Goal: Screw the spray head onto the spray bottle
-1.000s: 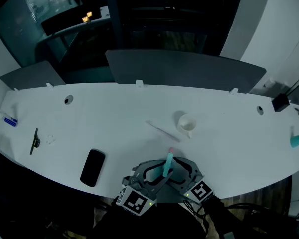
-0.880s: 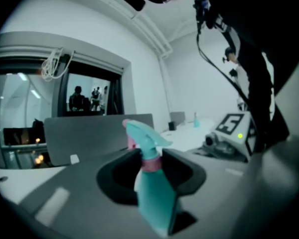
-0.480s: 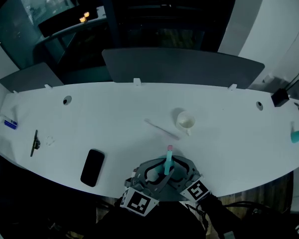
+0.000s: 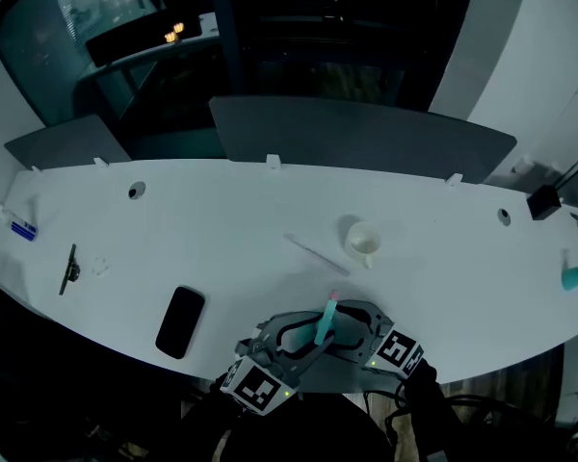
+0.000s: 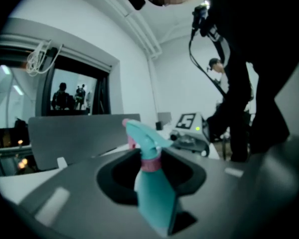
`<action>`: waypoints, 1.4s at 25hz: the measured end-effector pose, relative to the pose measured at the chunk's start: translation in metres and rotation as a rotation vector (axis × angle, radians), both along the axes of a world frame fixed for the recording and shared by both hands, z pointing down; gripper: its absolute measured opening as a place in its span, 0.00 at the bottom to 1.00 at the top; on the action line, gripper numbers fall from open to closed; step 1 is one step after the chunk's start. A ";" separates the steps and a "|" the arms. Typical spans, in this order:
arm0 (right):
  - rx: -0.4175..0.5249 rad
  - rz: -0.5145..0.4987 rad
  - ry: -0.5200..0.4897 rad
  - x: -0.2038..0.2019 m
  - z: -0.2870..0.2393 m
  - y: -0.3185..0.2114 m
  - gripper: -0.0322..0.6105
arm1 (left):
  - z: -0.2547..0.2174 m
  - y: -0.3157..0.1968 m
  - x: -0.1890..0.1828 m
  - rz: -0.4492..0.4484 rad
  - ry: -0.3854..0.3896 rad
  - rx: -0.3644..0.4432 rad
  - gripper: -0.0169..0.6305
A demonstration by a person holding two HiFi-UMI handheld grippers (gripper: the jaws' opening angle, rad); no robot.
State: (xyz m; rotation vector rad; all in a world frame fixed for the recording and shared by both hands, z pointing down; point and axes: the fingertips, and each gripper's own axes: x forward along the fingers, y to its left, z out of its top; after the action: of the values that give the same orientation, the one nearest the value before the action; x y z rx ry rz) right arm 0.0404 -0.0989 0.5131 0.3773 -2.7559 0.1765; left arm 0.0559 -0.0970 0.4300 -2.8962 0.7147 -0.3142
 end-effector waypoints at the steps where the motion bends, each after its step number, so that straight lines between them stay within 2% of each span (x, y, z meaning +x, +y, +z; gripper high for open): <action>1: 0.023 0.099 -0.014 0.007 -0.001 -0.001 0.58 | -0.001 -0.002 0.000 -0.040 0.014 0.004 0.23; 3: 0.069 0.276 -0.032 0.016 -0.002 -0.001 0.58 | -0.002 -0.007 0.000 -0.122 0.034 0.013 0.23; 5: 0.094 0.396 -0.035 0.013 -0.008 0.001 0.58 | -0.001 -0.011 0.002 -0.202 0.045 0.016 0.23; 8: 0.122 0.523 -0.038 0.003 -0.015 -0.004 0.58 | -0.001 -0.015 0.004 -0.287 0.066 0.005 0.23; 10: 0.111 0.542 -0.076 0.002 -0.015 -0.010 0.57 | -0.004 -0.015 0.005 -0.285 0.087 0.009 0.23; 12: 0.096 0.443 -0.101 0.002 -0.013 -0.009 0.55 | -0.005 -0.012 0.005 -0.236 0.099 0.017 0.23; 14: 0.111 0.298 -0.091 0.000 -0.012 -0.005 0.55 | -0.005 -0.008 0.004 -0.157 0.083 0.030 0.23; 17: 0.098 0.036 -0.063 -0.005 -0.008 0.004 0.55 | -0.004 0.002 0.003 0.012 0.027 0.051 0.23; 20: 0.062 -0.233 0.010 -0.010 -0.005 0.013 0.55 | 0.001 0.013 -0.001 0.160 -0.019 0.000 0.23; 22: 0.033 -0.315 0.065 -0.013 -0.002 0.014 0.55 | 0.007 0.013 -0.004 0.183 -0.040 -0.019 0.23; 23: 0.010 -0.306 0.073 -0.014 -0.002 0.013 0.55 | 0.007 0.012 -0.004 0.171 -0.034 -0.019 0.23; 24: -0.014 -0.268 0.065 -0.013 -0.002 0.012 0.55 | 0.006 0.011 -0.004 0.150 -0.021 -0.018 0.23; 26: -0.036 -0.124 0.021 -0.005 -0.005 0.010 0.55 | 0.002 0.010 -0.003 0.085 0.006 -0.014 0.23; 31: 0.055 0.347 -0.088 0.017 -0.010 0.003 0.55 | -0.002 -0.005 -0.006 -0.169 0.058 0.034 0.23; 33: 0.084 0.431 -0.067 0.010 -0.010 0.003 0.55 | -0.002 -0.009 -0.006 -0.237 0.073 0.036 0.23; 35: 0.122 0.449 -0.009 -0.001 -0.008 0.002 0.55 | -0.003 -0.011 -0.005 -0.277 0.083 0.036 0.23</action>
State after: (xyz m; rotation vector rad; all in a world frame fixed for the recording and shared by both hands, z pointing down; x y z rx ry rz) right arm 0.0389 -0.0971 0.5048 1.0275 -2.6558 0.1203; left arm 0.0507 -0.1077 0.4266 -2.7891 1.1259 -0.2085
